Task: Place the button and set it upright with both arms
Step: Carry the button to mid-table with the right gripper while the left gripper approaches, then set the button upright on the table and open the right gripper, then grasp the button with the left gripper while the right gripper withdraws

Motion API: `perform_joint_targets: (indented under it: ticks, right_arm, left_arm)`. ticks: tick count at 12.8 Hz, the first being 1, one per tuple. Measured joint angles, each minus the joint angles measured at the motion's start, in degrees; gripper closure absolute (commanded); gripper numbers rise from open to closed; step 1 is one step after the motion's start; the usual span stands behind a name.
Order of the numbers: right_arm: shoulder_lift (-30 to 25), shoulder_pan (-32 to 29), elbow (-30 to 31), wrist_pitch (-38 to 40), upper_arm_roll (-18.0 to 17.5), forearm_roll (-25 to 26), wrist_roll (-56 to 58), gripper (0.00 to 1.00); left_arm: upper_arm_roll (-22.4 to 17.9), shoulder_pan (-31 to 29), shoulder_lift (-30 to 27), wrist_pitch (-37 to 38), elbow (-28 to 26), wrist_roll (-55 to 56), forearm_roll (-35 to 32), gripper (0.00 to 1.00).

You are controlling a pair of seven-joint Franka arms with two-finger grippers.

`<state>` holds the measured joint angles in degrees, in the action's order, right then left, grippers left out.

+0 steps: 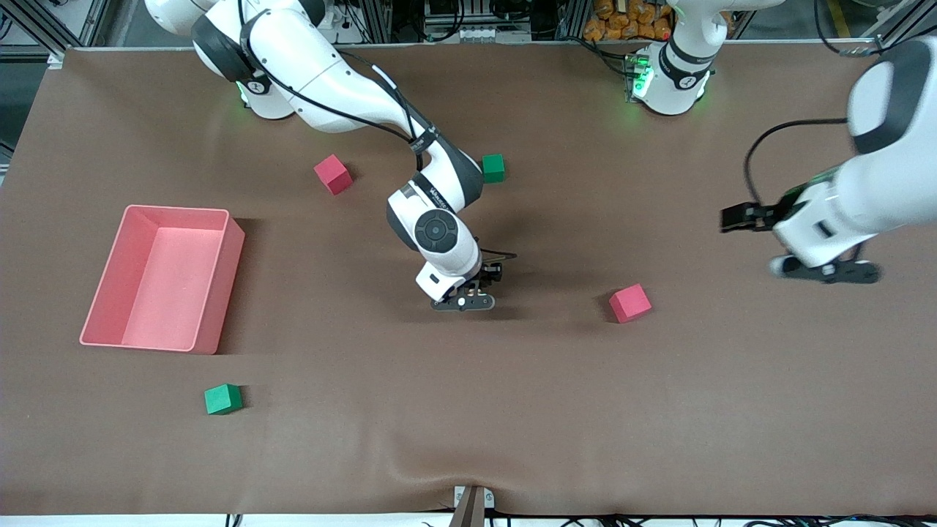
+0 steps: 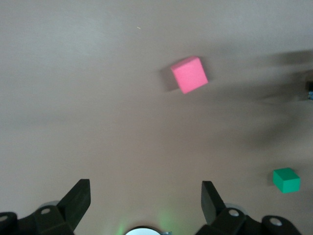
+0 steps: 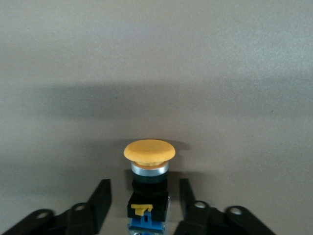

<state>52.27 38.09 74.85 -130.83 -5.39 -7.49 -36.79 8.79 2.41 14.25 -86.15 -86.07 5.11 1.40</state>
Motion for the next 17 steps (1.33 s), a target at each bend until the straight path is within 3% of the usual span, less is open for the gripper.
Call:
perform_joint_targets:
  ticks: [3, 8, 13, 17]
  right_arm:
    - [-0.91, -0.11, -2.41, 0.06, 1.36, 0.02, -0.03, 0.00]
    - [-6.36, -2.07, -3.67, 3.10, 11.34, 0.02, 0.02, 0.00]
    - [-15.51, -16.80, -4.16, 20.76, 12.34, -0.07, 11.02, 0.00]
    - [-22.65, -30.05, -4.31, 32.92, 9.77, -0.07, 18.28, 0.00]
  left_arm:
    - [0.18, 6.31, 5.07, -1.05, 0.20, 3.67, 0.04, 0.00]
    - [0.33, 14.97, 14.33, -8.59, 2.14, 11.69, 0.42, 0.00]
    - [0.35, 20.30, 22.50, -17.18, 6.05, 15.11, 4.92, 0.00]
    - [0.37, 24.24, 31.35, -23.17, 12.40, 15.93, 6.94, 0.00]
